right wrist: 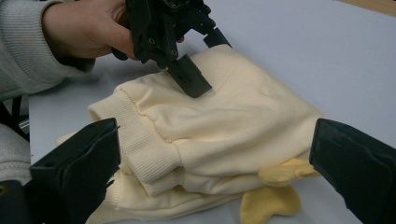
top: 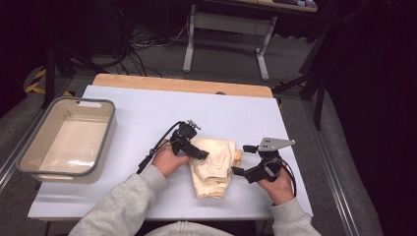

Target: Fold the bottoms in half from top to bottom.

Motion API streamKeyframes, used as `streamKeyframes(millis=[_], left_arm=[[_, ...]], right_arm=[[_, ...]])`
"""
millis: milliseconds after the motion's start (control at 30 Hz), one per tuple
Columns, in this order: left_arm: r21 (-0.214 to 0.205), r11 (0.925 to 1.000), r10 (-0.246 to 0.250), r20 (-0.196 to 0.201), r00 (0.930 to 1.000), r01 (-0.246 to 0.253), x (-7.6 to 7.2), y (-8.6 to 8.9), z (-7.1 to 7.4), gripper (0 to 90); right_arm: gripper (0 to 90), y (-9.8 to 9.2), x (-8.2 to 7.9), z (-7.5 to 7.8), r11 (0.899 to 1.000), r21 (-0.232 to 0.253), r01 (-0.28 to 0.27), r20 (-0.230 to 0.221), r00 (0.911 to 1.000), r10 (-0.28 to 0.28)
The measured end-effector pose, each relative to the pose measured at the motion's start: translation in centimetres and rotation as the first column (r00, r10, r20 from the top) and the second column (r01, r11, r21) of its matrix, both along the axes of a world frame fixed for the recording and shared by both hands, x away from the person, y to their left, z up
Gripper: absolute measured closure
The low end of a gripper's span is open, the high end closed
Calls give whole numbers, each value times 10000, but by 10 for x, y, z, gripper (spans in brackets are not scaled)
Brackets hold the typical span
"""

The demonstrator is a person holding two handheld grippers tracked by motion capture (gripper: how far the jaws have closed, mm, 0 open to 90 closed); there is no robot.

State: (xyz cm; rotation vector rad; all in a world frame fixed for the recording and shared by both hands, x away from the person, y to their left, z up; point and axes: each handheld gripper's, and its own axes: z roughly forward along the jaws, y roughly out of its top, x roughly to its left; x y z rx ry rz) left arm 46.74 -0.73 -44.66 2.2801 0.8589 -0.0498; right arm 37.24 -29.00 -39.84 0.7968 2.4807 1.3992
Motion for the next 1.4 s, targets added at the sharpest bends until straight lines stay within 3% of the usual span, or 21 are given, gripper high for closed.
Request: streamKeyframes(millis=[267,567,733,867,967,1000,1033,1100,1133,1333,1400], left_arm=[[71,10000,63,-62,10000,-63,-2,-2,-3,1],[842,9964,-107,807,9967,39,-9,-11,-6,9],[1240,9922,-39,1096,9940,-98,-12,-16,-6,27],[1391,9902,-7,1016,9948,-135,-13,-20,-4,60],[1338,9910,-100,984,9951,-33,-16,-20,-1,145],[1285,9916,-253,1000,9947,123,-18,-21,0,275],[1180,9922,-513,965,9940,397,-20,-21,2,275],[837,9936,-838,877,9926,765,-25,-23,2,496],[699,9947,-813,937,9923,749,-27,-24,2,540],[474,9948,-931,634,9936,902,-24,-19,4,620],[313,9959,-871,758,9933,849,-25,-18,5,628]], right_arm=[[23,1,1,-1,10000,-24,-74,-122,9999,74],[23,1,1,-1,10000,-48,11,-133,9999,-11],[23,0,2,-1,10000,-55,79,-130,9999,-80],[23,-1,3,-2,9999,-64,153,-147,9998,-154],[23,-1,2,-1,9998,-91,177,-119,9998,-178],[23,0,3,-1,9998,-88,176,-130,9998,-177],[23,0,3,-1,9998,-88,176,-130,9998,-177],[23,0,3,-1,9998,-93,169,-132,9998,-170],[23,0,3,-1,9998,-91,164,-123,9998,-165],[23,-2,3,-1,9999,-23,169,-125,9998,-169],[22,-2,3,-1,9999,-3,152,-119,9998,-152]])
